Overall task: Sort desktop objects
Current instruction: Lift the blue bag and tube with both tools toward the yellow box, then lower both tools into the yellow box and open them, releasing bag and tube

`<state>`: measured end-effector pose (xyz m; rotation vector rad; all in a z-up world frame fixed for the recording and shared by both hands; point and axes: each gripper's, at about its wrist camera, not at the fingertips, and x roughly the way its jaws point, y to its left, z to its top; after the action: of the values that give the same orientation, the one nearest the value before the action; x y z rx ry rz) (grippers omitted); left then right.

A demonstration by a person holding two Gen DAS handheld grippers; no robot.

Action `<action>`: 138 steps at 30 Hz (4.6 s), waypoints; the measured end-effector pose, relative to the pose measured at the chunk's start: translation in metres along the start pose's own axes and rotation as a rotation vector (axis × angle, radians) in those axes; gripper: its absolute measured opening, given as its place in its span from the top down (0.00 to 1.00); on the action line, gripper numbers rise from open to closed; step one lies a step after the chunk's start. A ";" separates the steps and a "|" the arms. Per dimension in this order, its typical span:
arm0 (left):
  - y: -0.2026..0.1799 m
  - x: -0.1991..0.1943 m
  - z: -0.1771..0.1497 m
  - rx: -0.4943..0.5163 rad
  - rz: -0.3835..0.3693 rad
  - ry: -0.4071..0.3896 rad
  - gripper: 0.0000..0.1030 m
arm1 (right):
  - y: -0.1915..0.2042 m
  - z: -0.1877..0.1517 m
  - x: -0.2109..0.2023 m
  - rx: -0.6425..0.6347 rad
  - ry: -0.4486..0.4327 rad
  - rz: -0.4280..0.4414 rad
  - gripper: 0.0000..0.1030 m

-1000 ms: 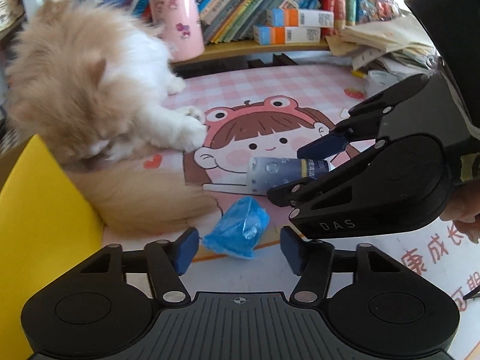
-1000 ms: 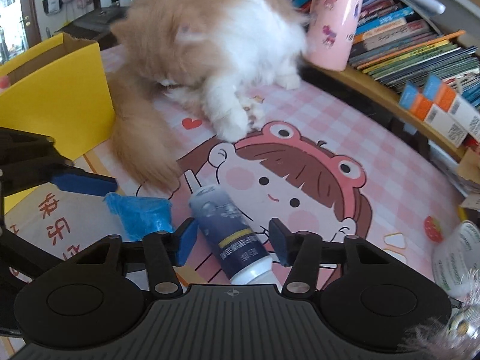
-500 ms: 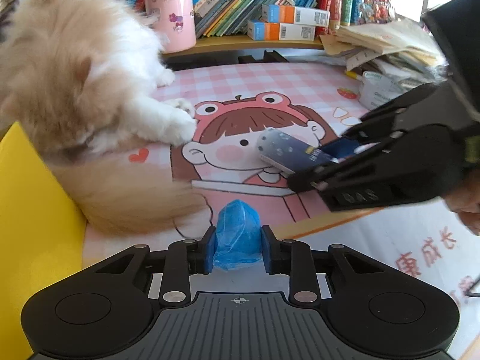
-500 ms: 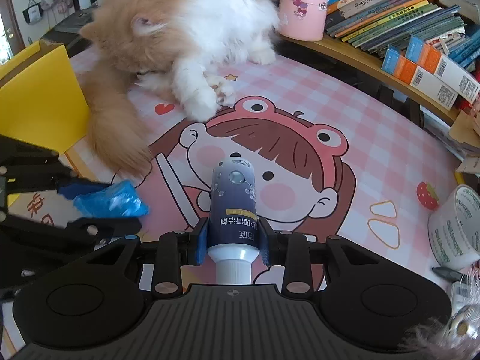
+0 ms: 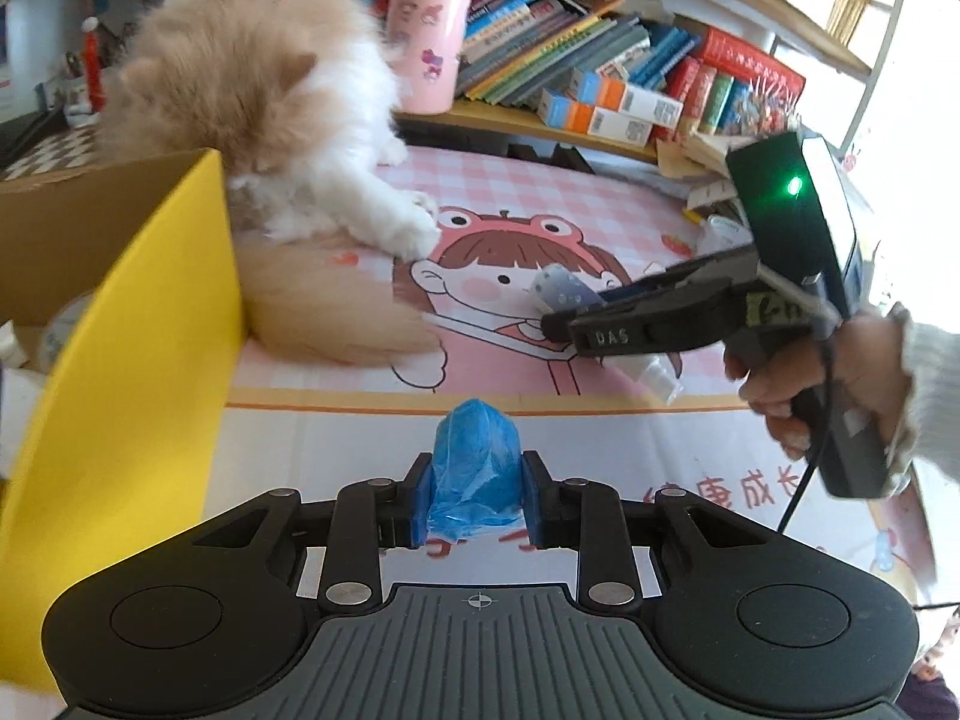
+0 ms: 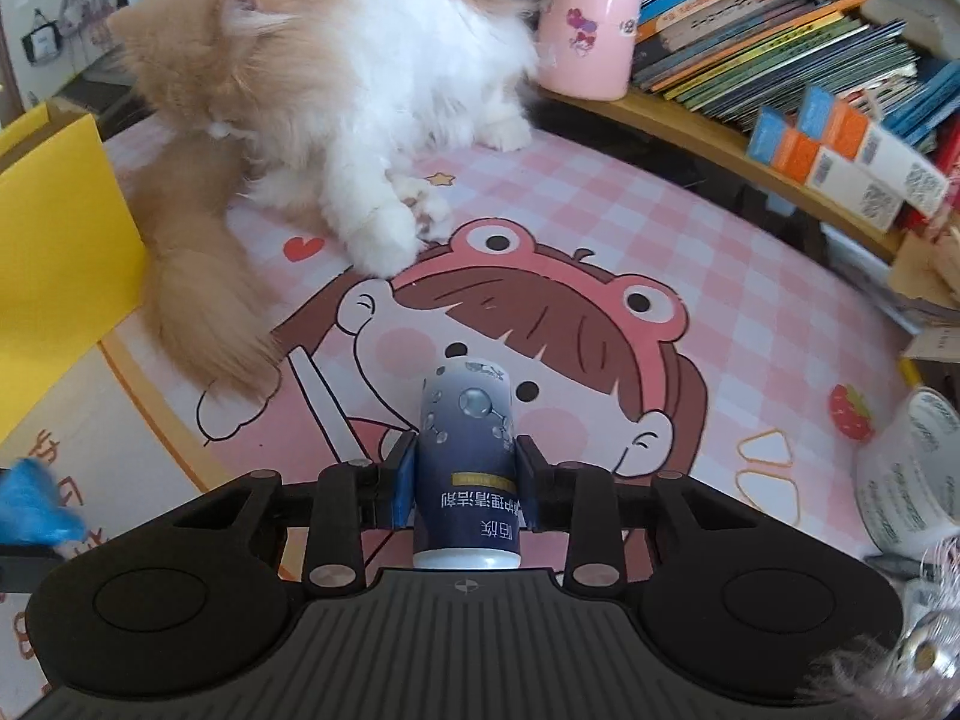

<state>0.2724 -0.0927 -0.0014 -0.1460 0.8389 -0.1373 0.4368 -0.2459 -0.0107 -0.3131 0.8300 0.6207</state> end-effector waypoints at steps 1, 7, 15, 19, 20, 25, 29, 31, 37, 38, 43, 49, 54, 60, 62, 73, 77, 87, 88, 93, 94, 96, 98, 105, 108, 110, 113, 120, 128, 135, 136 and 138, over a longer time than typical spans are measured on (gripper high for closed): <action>0.000 -0.004 0.000 -0.005 -0.002 -0.006 0.73 | 0.002 -0.002 -0.002 0.002 -0.001 -0.014 0.71; 0.001 -0.031 -0.006 -0.015 -0.013 -0.043 0.73 | 0.012 -0.021 -0.031 0.058 -0.016 -0.013 0.71; -0.002 -0.047 -0.022 -0.041 -0.024 -0.047 0.74 | 0.018 -0.054 -0.076 0.178 -0.022 0.032 0.71; -0.002 -0.055 -0.032 -0.053 -0.037 -0.047 0.74 | 0.026 -0.066 -0.099 0.229 -0.044 0.034 0.71; -0.002 -0.057 -0.034 -0.051 -0.039 -0.049 0.74 | 0.029 -0.071 -0.105 0.248 -0.047 0.036 0.71; -0.001 -0.072 -0.043 -0.037 -0.060 -0.061 0.74 | 0.051 -0.090 -0.127 0.326 -0.049 0.052 0.71; 0.002 -0.083 -0.050 -0.012 -0.091 -0.054 0.74 | 0.070 -0.100 -0.142 0.349 -0.057 0.051 0.71; 0.004 -0.087 -0.053 0.002 -0.110 -0.047 0.74 | 0.077 -0.104 -0.148 0.350 -0.062 0.039 0.71; 0.011 -0.101 -0.060 0.028 -0.156 -0.052 0.74 | 0.087 -0.111 -0.168 0.398 -0.084 -0.022 0.71; 0.013 -0.103 -0.062 0.032 -0.162 -0.054 0.74 | 0.090 -0.112 -0.171 0.399 -0.087 -0.027 0.71; 0.021 -0.112 -0.069 0.047 -0.190 -0.058 0.74 | 0.109 -0.118 -0.183 0.410 -0.090 -0.039 0.71; 0.032 -0.125 -0.079 0.058 -0.213 -0.046 0.74 | 0.141 -0.126 -0.191 0.429 -0.084 -0.037 0.71; 0.047 -0.140 -0.094 0.045 -0.220 -0.036 0.74 | 0.168 -0.132 -0.195 0.431 -0.065 -0.030 0.71; 0.060 -0.155 -0.109 0.060 -0.230 -0.026 0.74 | 0.195 -0.142 -0.204 0.448 -0.066 -0.038 0.71; 0.062 -0.161 -0.115 0.066 -0.236 -0.023 0.74 | 0.205 -0.146 -0.207 0.451 -0.064 -0.039 0.71; 0.099 -0.193 -0.157 0.048 -0.220 0.001 0.74 | 0.266 -0.167 -0.212 0.471 -0.030 -0.018 0.71; 0.116 -0.205 -0.173 0.018 -0.204 0.006 0.74 | 0.291 -0.169 -0.209 0.445 -0.007 0.000 0.71; 0.152 -0.231 -0.196 -0.073 -0.142 -0.016 0.74 | 0.340 -0.157 -0.197 0.345 0.022 0.086 0.71; 0.154 -0.233 -0.197 -0.078 -0.137 -0.016 0.74 | 0.344 -0.156 -0.197 0.336 0.022 0.092 0.71; 0.166 -0.239 -0.202 -0.097 -0.116 -0.025 0.74 | 0.360 -0.148 -0.194 0.284 0.023 0.116 0.71; 0.167 -0.239 -0.202 -0.099 -0.114 -0.028 0.74 | 0.362 -0.148 -0.193 0.279 0.023 0.119 0.71; 0.168 -0.242 -0.203 -0.102 -0.114 -0.037 0.74 | 0.367 -0.146 -0.192 0.266 0.025 0.124 0.71; 0.170 -0.243 -0.203 -0.109 -0.115 -0.043 0.74 | 0.369 -0.144 -0.192 0.255 0.026 0.126 0.71; 0.175 -0.240 -0.202 -0.131 -0.130 -0.045 0.74 | 0.376 -0.140 -0.190 0.225 0.030 0.130 0.71; 0.174 -0.239 -0.201 -0.123 -0.134 -0.047 0.74 | 0.378 -0.139 -0.190 0.216 0.030 0.130 0.71; 0.174 -0.240 -0.200 -0.117 -0.133 -0.050 0.74 | 0.379 -0.138 -0.190 0.214 0.028 0.128 0.71; 0.175 -0.240 -0.199 -0.117 -0.132 -0.054 0.74 | 0.380 -0.136 -0.190 0.214 0.023 0.126 0.71; 0.185 -0.241 -0.197 -0.143 -0.115 -0.058 0.74 | 0.385 -0.126 -0.187 0.199 0.011 0.146 0.71; 0.198 -0.233 -0.190 -0.173 -0.086 -0.065 0.74 | 0.388 -0.102 -0.180 0.176 -0.015 0.167 0.71; 0.206 -0.233 -0.150 -0.193 -0.056 -0.156 0.74 | 0.380 -0.068 -0.171 0.141 -0.061 0.212 0.71; 0.205 -0.232 -0.142 -0.191 -0.053 -0.171 0.74 | 0.378 -0.061 -0.170 0.139 -0.073 0.216 0.71; 0.205 -0.229 -0.125 -0.182 -0.049 -0.201 0.74 | 0.371 -0.044 -0.168 0.139 -0.106 0.223 0.71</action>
<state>0.0411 0.1399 0.0457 -0.3460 0.6466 -0.0901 0.0931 -0.0433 0.0816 -0.0607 0.8076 0.7771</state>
